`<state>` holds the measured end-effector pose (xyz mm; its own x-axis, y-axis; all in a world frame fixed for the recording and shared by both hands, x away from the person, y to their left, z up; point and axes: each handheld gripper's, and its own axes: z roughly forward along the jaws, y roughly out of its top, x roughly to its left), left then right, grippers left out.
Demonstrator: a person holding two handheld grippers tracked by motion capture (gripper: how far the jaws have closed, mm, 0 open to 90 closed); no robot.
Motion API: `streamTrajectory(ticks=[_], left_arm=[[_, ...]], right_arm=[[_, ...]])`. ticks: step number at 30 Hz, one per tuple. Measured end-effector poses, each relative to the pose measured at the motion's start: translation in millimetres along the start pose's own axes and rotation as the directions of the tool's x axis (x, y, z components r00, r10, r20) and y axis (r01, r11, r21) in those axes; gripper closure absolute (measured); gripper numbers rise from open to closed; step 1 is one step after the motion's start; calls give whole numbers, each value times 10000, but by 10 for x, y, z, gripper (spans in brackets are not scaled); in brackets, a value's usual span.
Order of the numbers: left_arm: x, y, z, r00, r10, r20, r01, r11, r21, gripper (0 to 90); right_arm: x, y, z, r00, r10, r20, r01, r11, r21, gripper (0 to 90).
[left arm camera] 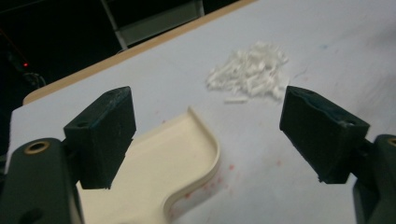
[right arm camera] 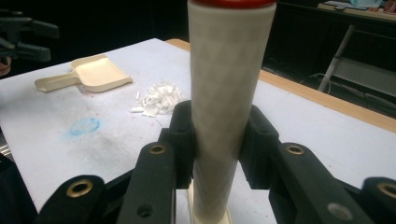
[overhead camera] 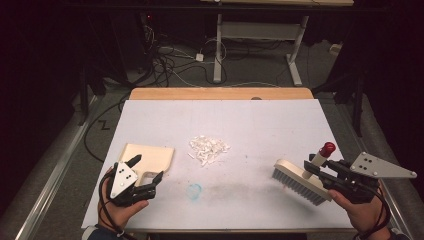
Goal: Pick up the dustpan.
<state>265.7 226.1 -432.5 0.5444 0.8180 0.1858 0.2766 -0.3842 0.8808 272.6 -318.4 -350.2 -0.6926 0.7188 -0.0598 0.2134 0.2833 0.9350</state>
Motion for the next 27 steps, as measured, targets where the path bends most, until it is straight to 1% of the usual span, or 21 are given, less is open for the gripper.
streamTrajectory(ticks=[1, 2, 4, 5, 7, 8, 9, 10, 11, 12, 13, 15, 16, 17, 18, 20, 21, 22, 23, 27], left_arm=[[0, 0, 0, 10000, 0, 0, 0, 10000, 0, 179], [4, -26, -7, 9999, 73, -91, -72, 9999, 100, 179], [17, -59, -28, 9999, 106, 14, -106, 9998, 151, 180], [19, -70, -32, 9999, 87, -67, -86, 9998, 204, 180], [35, -90, -36, 10000, 51, -42, -50, 9995, 299, 180], [44, -99, -36, 10000, 15, -40, -14, 9994, 342, 180], [55, -108, -34, 9999, -43, -101, 47, 9991, 420, 180], [70, -120, -35, 9999, -101, -61, 104, 9989, 452, 180], [96, -152, -33, 9998, -192, -32, 194, 9975, 687, 173], [96, -152, -33, 9998, -192, -32, 194, 9975, 687, 169], [108, -168, -35, 9997, -221, -87, 227, 9961, 857, 166], [138, -195, -60, 9993, -371, -54, 374, 9950, 930, 166], [152, -199, -72, 9985, -520, -156, 533, 9938, 978, 166], [182, -214, -94, 9963, -825, -231, 846, 9899, 1142, 166], [194, -229, -99, 9953, -932, -276, 959, 9878, 1229, 165], [203, -247, -105, 9946, -1002, -271, 1029, 9866, 1267, 166], [219, -278, -104, 9932, -1095, -404, 1145, 9814, 1543, 166], [219, -278, -104, 9932, -1095, -404, 1145, 9814, 1543, 165], [224, -302, -103, 9922, -1186, -387, 1234, 9787, 1640, 165], [217, -322, -88, 9929, -1131, -376, 1180, 9774, 1755, 165]], right_arm=[[-4, -1, 2, 10000, -12, 6, 12, 10000, 19, 707], [-8, -3, 5, 10000, -37, 5, 37, 10000, 17, 707], [-12, -6, 14, 10000, -20, 8, 20, 10000, 34, 707], [-12, -6, 14, 10000, -20, 8, 20, 10000, 34, 707], [-9, -4, 25, 9999, -36, 143, 36, 10000, -25, 707], [0, -2, 25, 9997, 2, 247, 0, 10000, -89, 707], [3, 3, 27, 9994, -74, 326, 78, 9999, -116, 707], [3, 3, 27, 9994, -74, 326, 78, 9999, -116, 707], [0, 18, 41, 9993, -142, 354, 144, 9999, -65, 707], [0, 24, 45, 9992, -110, 388, 113, 9999, -89, 707], [3, 31, 52, 9992, -69, 402, 73, 9999, -101, 707], [7, 38, 69, 9991, -136, 389, 139, 9999, -73, 707], [10, 37, 79, 9992, -98, 377, 100, 9999, -40, 707], [10, 38, 91, 9993, -132, 345, 130, 9999, 35, 707], [11, 36, 102, 9993, -123, 348, 122, 9999, 45, 707], [4, 36, 118, 9993, -159, 336, 157, 9999, 68, 707], [2, 35, 123, 9994, -124, 332, 122, 9999, 52, 707], [-7, 35, 127, 9993, -130, 364, 128, 9999, 54, 707], [-13, 35, 131, 9992, -99, 379, 96, 9999, 79, 707], [-46, 30, 146, 9992, -59, 390, 57, 10000, 64, 707]])
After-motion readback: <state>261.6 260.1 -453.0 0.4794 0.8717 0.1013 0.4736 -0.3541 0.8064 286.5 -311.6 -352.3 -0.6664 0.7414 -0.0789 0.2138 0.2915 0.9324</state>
